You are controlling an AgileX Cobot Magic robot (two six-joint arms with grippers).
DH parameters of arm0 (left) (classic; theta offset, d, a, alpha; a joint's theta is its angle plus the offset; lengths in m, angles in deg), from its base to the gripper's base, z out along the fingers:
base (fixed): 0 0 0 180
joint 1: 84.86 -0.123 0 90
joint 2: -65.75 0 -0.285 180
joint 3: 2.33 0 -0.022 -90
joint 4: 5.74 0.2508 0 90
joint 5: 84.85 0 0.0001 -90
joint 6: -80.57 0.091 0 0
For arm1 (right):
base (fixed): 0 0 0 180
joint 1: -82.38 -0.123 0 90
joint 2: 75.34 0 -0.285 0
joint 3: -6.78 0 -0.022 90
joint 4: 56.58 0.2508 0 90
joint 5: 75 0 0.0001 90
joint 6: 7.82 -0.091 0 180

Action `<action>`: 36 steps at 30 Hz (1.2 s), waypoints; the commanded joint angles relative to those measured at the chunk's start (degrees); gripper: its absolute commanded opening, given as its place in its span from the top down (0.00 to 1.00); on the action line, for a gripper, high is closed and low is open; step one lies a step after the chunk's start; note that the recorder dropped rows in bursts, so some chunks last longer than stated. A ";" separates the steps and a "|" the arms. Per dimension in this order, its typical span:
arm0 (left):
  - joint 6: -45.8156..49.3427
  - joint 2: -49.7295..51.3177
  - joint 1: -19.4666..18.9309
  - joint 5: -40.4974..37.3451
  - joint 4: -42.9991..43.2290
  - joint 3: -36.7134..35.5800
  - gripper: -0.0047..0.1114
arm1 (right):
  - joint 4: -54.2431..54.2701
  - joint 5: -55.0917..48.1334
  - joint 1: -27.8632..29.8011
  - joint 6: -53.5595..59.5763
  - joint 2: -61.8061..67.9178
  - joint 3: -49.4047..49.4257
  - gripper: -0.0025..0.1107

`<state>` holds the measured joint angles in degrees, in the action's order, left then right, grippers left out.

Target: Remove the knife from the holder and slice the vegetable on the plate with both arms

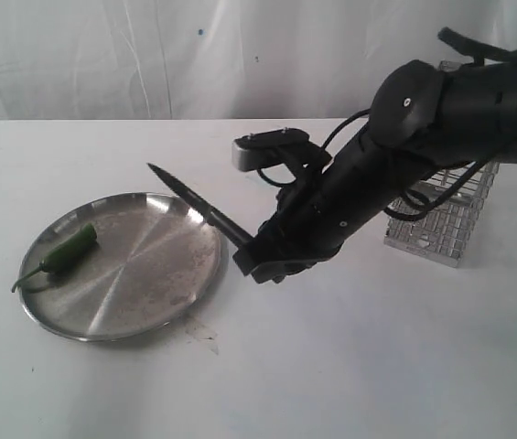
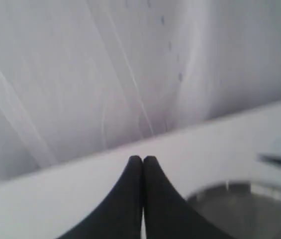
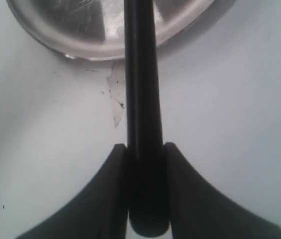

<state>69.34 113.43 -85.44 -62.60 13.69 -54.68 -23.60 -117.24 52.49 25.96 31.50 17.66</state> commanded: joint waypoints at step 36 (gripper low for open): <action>34.86 65.54 5.82 -35.71 -12.53 35.62 0.53 | 3.55 1.14 7.10 -2.94 -0.33 -0.30 0.98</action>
<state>106.73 178.36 -78.99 -94.37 2.07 -20.34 -21.75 -116.20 59.39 23.09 31.50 17.41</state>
